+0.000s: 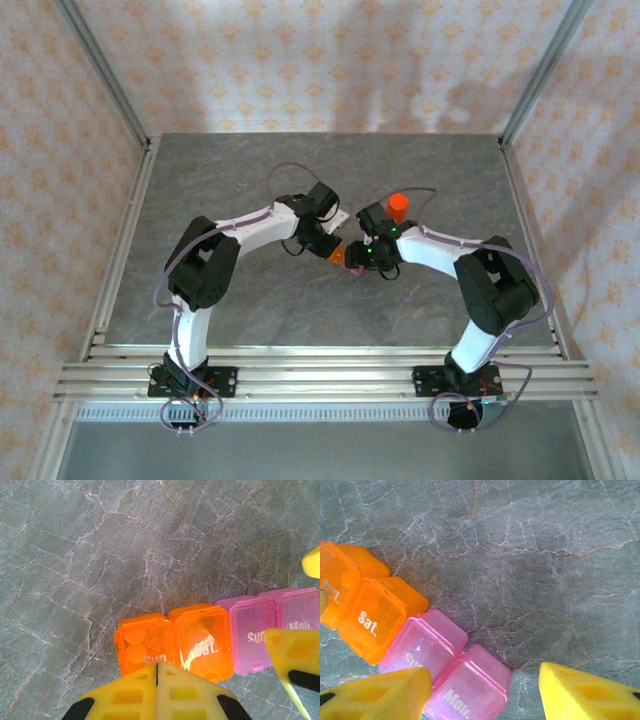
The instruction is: Sort the pills into containers
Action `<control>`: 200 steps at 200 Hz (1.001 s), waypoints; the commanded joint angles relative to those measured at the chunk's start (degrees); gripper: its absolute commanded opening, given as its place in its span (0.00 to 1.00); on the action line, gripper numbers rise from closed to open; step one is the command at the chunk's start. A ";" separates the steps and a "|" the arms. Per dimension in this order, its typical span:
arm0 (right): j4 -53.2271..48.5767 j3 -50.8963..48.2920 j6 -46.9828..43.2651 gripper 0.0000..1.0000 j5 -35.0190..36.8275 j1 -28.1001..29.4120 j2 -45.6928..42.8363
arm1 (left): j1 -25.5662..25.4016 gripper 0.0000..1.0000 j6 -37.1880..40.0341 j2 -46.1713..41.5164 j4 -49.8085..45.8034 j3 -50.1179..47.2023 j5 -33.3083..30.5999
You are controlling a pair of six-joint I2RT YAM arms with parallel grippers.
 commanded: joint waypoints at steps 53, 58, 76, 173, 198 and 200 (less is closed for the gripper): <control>-1.76 -1.19 0.79 0.60 5.39 -0.02 3.79 | -0.62 0.00 0.42 -1.05 -2.76 -1.80 -0.80; -1.71 -1.18 0.88 0.60 5.31 -0.08 3.82 | -0.63 0.00 0.46 -0.92 -2.61 -1.96 -1.06; -1.58 -1.36 1.00 0.60 5.30 -0.08 3.98 | -0.68 0.00 0.37 -0.51 -2.09 -2.79 -1.77; -1.75 -1.21 1.12 0.60 5.28 -0.03 4.21 | -0.99 0.00 0.46 0.94 -2.27 -3.61 -2.66; -1.87 -1.19 1.10 0.60 5.33 -0.02 4.14 | -0.99 0.00 0.47 -0.51 -4.20 -1.85 -2.03; -1.85 -1.19 1.13 0.60 5.38 -0.06 4.10 | -0.99 0.00 0.51 -0.64 -4.40 -1.74 -2.09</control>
